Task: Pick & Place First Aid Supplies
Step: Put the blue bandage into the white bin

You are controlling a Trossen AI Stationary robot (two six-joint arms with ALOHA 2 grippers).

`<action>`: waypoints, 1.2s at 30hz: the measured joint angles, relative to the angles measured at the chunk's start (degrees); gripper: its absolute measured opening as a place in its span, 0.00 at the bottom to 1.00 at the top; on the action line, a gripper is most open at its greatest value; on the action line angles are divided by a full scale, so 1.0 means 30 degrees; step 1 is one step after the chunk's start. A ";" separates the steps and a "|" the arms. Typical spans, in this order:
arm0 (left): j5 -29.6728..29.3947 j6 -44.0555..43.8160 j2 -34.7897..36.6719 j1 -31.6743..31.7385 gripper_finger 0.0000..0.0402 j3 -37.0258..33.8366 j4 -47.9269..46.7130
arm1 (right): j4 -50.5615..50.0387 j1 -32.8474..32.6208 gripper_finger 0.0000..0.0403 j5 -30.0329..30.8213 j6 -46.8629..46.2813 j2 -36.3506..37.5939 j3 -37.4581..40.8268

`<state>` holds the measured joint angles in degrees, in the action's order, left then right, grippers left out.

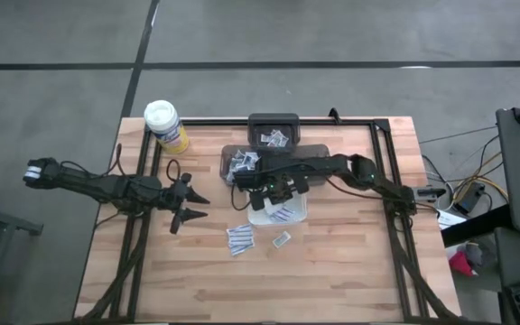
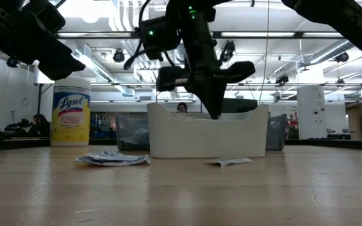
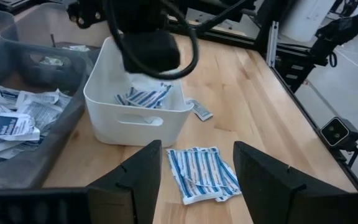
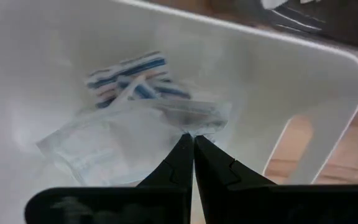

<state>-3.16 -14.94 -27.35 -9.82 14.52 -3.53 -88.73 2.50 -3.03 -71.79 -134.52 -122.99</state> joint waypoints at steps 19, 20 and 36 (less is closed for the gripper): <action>0.0007 -0.0006 0.0000 -0.0001 0.49 0.0000 0.0006 | 0.2232 0.0139 0.02 -0.0335 0.1008 0.0015 0.2074; 0.0007 0.0000 0.0000 -0.0004 0.49 0.0000 0.0006 | 0.2309 0.0139 0.02 -0.0314 0.1099 0.0015 0.2087; 0.0015 -0.0012 0.0000 0.0000 0.49 0.0000 0.0004 | 0.2487 0.0295 0.19 -0.0502 0.3985 0.0051 0.2269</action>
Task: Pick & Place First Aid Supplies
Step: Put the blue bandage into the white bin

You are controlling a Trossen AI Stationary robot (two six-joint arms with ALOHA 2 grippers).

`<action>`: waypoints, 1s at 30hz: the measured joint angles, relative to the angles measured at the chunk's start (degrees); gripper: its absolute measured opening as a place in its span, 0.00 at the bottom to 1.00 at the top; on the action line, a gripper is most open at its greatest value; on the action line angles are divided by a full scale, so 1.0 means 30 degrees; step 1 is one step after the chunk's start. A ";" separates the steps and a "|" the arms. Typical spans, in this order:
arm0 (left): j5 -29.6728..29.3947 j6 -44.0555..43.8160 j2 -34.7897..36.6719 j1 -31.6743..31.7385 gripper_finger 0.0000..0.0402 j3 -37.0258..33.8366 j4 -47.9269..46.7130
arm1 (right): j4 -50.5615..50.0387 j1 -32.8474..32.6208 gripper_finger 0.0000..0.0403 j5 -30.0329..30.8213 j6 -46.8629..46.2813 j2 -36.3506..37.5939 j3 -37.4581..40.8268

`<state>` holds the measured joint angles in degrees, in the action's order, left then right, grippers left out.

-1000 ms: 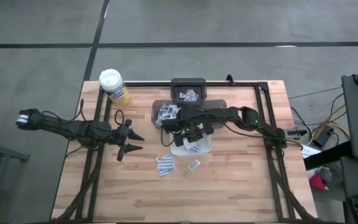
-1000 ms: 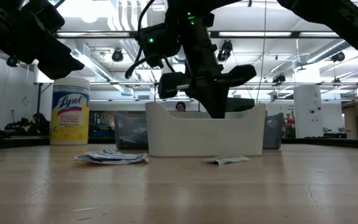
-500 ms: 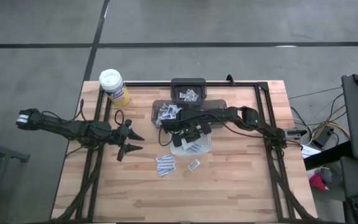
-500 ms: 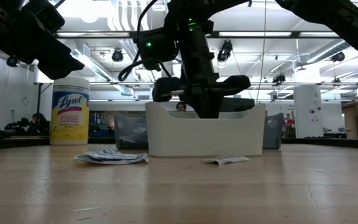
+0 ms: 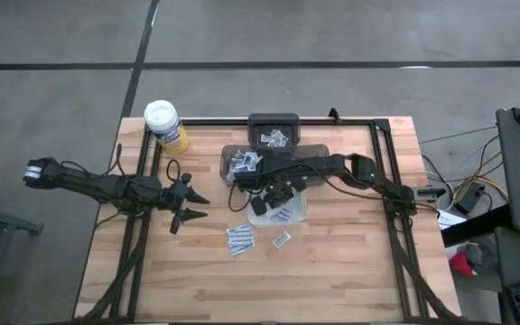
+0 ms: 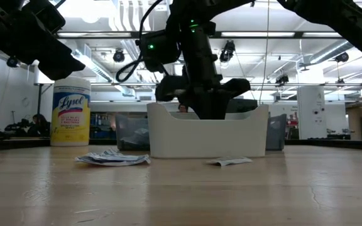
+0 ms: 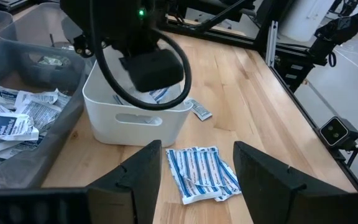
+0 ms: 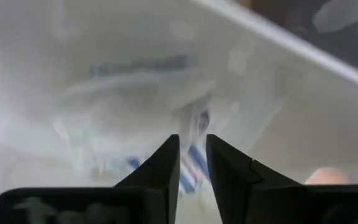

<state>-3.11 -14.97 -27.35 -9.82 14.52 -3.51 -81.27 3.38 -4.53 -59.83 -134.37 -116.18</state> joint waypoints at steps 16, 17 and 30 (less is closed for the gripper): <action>0.0007 -0.0056 -0.0007 0.0000 0.49 0.0000 0.0017 | -0.2792 -0.2306 0.24 0.2218 0.4705 0.0794 -0.5133; 0.0007 -0.0061 -0.0007 0.0000 0.49 0.0000 0.0009 | -0.2790 -0.2527 0.23 0.2592 0.5034 0.0968 -0.5321; 0.0044 -0.1607 -0.0007 -0.0002 0.49 0.0000 0.0022 | -0.2778 -0.3391 0.15 0.5712 0.7831 0.5462 -0.3953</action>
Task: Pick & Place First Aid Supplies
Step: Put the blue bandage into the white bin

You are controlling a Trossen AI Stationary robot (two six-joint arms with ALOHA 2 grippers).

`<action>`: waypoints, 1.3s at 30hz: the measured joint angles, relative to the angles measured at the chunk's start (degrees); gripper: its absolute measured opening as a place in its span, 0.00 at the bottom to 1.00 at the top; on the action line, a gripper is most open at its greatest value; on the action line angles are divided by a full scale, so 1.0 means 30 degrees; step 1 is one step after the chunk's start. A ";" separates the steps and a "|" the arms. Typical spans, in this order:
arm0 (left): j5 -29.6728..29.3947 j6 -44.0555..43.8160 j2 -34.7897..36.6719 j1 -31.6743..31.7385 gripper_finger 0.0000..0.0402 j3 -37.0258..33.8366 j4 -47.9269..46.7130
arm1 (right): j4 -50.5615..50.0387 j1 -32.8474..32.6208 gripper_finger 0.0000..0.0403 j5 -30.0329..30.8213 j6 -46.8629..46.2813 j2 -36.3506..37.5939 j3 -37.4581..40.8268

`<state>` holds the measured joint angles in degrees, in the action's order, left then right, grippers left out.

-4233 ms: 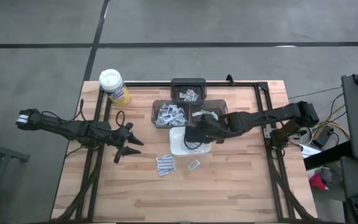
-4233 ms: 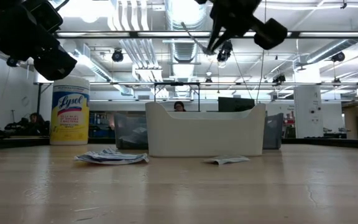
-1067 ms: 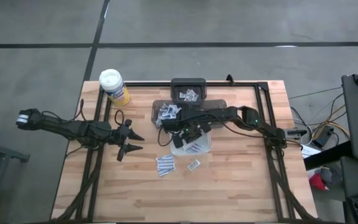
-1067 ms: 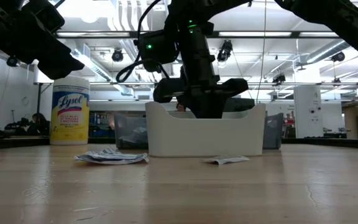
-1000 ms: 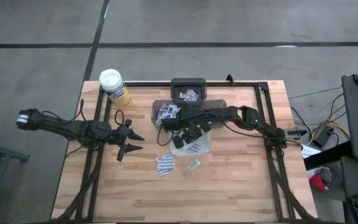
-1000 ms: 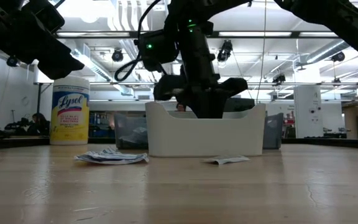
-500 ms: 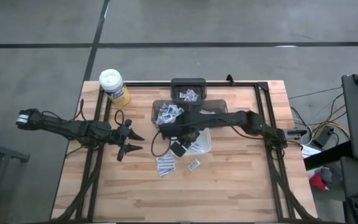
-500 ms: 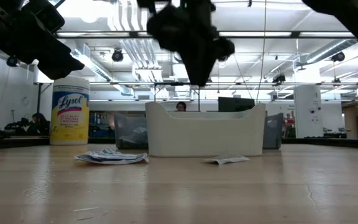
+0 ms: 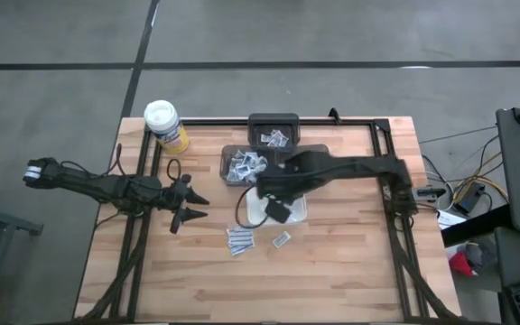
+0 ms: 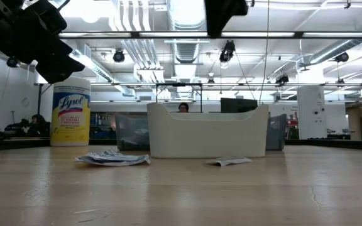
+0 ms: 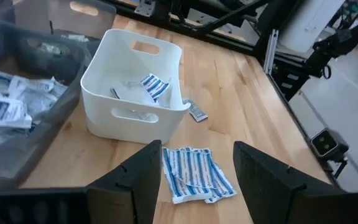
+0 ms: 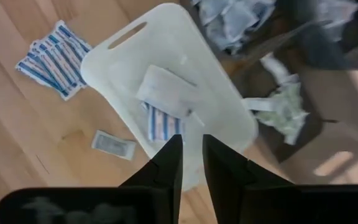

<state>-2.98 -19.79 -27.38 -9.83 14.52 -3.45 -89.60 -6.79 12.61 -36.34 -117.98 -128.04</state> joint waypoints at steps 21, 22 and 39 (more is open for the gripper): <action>-0.3319 -0.2375 -0.0066 0.0002 0.49 0.0000 0.4152 | 0.7808 -0.2249 0.11 0.1827 0.0022 1.5034 1.4699; -0.3351 -0.2575 -0.0102 0.0002 0.49 0.0000 0.4242 | 0.8359 -0.2487 0.11 0.1825 0.0016 1.5641 1.5466; -0.3402 -0.3144 -0.4087 -0.0005 0.49 0.3019 0.4272 | 1.6358 -0.4320 0.11 0.1798 -0.1195 2.2702 2.5325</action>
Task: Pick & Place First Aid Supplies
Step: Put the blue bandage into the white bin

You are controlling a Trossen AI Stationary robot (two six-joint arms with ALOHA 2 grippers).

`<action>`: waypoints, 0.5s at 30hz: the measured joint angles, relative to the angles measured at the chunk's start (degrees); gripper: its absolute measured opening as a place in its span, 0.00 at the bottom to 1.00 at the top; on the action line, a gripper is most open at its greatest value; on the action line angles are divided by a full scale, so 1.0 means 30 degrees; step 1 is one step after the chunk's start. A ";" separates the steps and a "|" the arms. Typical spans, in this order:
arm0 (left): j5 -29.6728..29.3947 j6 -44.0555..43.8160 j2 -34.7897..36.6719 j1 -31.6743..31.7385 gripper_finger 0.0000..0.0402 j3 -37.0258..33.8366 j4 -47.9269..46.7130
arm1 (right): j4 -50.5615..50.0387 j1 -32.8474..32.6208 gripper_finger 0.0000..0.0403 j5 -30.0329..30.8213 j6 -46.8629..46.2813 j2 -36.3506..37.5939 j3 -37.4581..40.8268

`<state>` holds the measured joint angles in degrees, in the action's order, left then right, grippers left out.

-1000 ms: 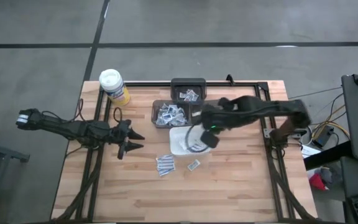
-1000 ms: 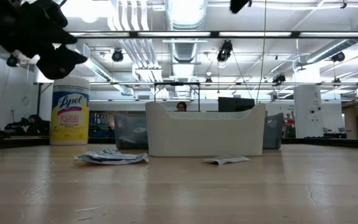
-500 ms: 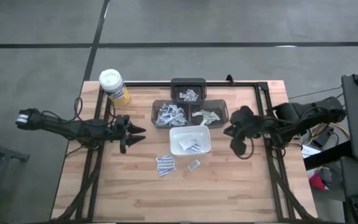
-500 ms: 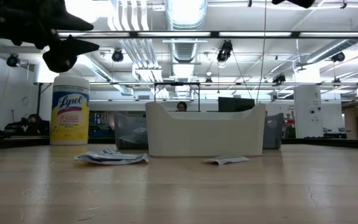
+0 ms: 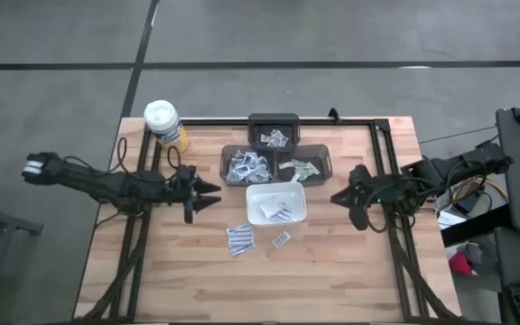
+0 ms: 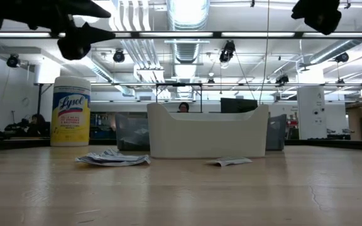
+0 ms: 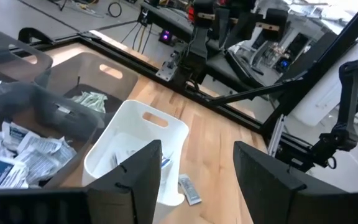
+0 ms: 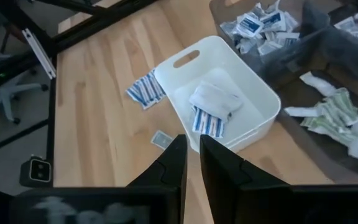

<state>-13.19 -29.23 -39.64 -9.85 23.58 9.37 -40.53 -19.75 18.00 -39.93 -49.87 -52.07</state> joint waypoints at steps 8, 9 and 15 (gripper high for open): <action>0.0451 -0.0092 -0.3150 -0.0029 0.49 0.2272 -0.0871 | 0.2219 -0.0095 0.11 0.0007 0.0001 0.1988 0.2755; 0.0579 -0.0127 -0.3542 -0.0038 0.49 0.2666 -0.1237 | 0.2271 -0.0095 0.11 0.0015 0.0009 0.2199 0.2973; 0.0601 -0.0038 -0.5856 -0.0357 0.49 0.5997 -0.5344 | 0.2395 -0.0095 0.11 0.0047 0.0150 0.3608 0.4153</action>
<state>-11.39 -29.34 -57.20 -10.92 41.57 -6.67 -33.34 -20.03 18.14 -39.48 -39.05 -39.61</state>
